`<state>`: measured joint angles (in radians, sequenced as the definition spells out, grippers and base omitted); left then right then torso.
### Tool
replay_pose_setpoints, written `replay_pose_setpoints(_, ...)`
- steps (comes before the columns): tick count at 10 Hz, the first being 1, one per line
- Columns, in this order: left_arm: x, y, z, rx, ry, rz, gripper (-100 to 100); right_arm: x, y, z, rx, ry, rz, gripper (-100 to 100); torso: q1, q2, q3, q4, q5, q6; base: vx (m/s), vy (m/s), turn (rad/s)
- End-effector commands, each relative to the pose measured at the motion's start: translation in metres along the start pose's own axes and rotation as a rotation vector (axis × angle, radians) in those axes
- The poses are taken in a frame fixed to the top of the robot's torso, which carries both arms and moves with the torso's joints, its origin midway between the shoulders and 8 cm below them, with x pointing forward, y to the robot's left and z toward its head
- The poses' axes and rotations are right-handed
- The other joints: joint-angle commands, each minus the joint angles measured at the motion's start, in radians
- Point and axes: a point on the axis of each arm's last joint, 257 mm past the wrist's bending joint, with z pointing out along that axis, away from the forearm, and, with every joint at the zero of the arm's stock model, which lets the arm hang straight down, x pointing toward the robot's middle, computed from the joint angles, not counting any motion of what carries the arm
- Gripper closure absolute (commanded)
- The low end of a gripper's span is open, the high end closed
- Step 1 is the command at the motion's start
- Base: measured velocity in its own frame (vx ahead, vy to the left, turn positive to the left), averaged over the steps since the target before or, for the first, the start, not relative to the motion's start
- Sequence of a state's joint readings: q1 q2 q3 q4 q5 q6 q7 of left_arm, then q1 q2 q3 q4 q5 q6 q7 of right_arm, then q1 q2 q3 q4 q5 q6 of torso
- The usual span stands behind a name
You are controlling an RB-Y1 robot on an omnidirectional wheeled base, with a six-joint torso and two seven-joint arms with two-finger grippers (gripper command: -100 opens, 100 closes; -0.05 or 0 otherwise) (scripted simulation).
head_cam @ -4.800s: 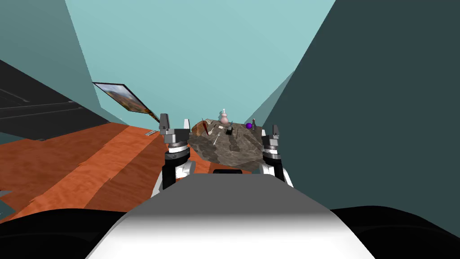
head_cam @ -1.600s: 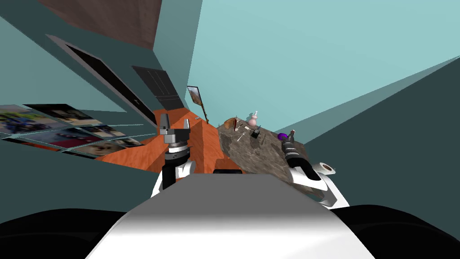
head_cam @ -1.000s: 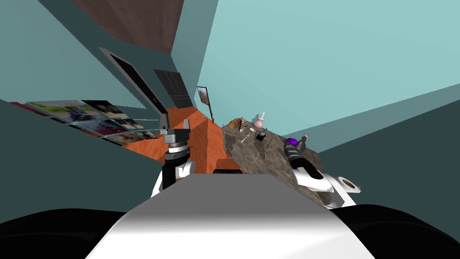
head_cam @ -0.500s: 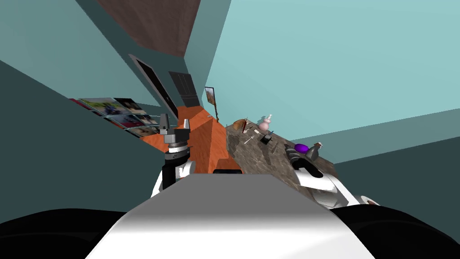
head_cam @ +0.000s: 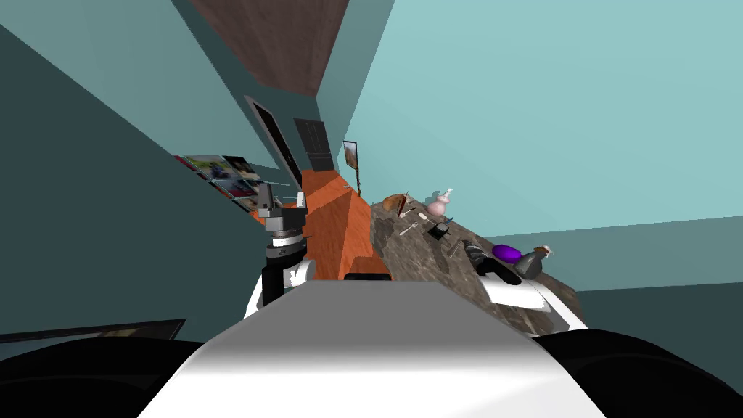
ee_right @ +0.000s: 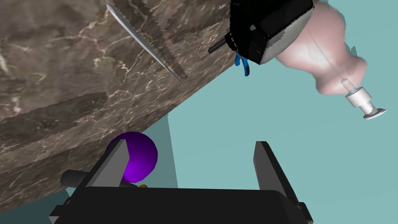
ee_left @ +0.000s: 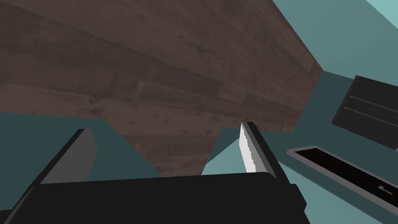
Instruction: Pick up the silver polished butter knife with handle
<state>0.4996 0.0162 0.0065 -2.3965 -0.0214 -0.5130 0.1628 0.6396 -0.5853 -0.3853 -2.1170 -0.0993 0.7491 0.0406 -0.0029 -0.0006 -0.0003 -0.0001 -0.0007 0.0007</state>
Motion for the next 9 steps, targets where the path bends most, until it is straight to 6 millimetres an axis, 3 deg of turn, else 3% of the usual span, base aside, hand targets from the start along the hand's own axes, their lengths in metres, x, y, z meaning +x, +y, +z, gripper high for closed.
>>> replay_pose_setpoints(1, 0.0, 0.0, 0.0, 0.0, 0.0, 0.0, 0, 0.0, -0.011, 0.002, 0.04, 0.002, -0.014, -100, 0.0, 0.0, 0.0, 0.0, 0.0, 0.0, 0.003, -0.029, 0.135)
replay_pose_setpoints(3, 0.0, 0.0, 0.0, 0.0, 0.0, 0.0, 0, -0.002, -0.044, 0.004, 0.146, 0.01, -0.07, -100, 0.0, 0.0, 0.0, 0.0, 0.0, 0.0, 0.002, -0.041, 0.311)
replay_pose_setpoints(4, 0.0, 0.0, 0.0, 0.0, 0.0, 0.0, 0, -0.003, -0.046, 0.003, 0.155, 0.01, -0.07, -100, -0.002, 0.0, 0.0, 0.0, 0.0, 0.0, 0.001, -0.058, 0.149)
replay_pose_setpoints(9, 0.0, 0.0, 0.0, 0.0, 0.0, 0.0, 0, -0.008, -0.109, -0.002, 0.356, 0.023, -0.178, -100, 0.0, 0.0, 0.0, 0.0, 0.0, 0.001, -0.004, -0.048, 0.229)
